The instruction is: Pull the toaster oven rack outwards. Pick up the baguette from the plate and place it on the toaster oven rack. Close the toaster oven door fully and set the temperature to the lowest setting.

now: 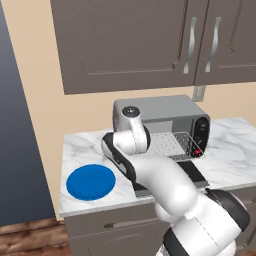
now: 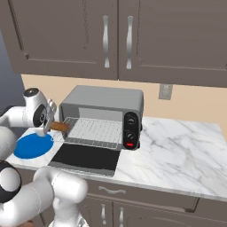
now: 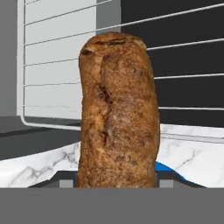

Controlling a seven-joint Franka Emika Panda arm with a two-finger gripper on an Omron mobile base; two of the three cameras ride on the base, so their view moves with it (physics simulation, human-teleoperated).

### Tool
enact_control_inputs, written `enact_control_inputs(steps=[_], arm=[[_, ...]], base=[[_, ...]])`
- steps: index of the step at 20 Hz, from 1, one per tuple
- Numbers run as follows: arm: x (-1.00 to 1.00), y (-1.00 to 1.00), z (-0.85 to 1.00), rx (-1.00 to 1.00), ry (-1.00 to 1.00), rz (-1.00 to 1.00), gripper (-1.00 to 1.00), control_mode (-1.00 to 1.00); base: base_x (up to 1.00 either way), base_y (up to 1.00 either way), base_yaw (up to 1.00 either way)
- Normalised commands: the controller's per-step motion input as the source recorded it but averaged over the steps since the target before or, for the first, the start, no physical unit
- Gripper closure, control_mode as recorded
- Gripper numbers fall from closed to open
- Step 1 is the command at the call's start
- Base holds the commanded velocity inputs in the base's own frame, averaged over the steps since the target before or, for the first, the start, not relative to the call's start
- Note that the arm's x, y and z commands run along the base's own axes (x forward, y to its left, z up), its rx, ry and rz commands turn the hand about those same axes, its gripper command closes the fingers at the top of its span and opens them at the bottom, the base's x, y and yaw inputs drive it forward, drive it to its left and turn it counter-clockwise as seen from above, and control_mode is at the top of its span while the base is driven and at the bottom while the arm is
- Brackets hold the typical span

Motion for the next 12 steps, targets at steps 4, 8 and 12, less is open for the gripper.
enact_control_inputs(steps=[4, 8, 12], arm=[[0.00, -0.44, 0.17, 0.02, 0.00, 0.00, 1.00, -1.00], [0.00, -0.45, 0.03, 0.02, 0.00, 0.00, 1.00, -1.00], [0.00, -0.43, 0.00, 0.00, 0.00, -0.01, 1.00, -1.00]], base=[[0.00, 0.00, 0.00], [0.00, 0.00, 0.00], [0.00, 0.00, 0.00]])
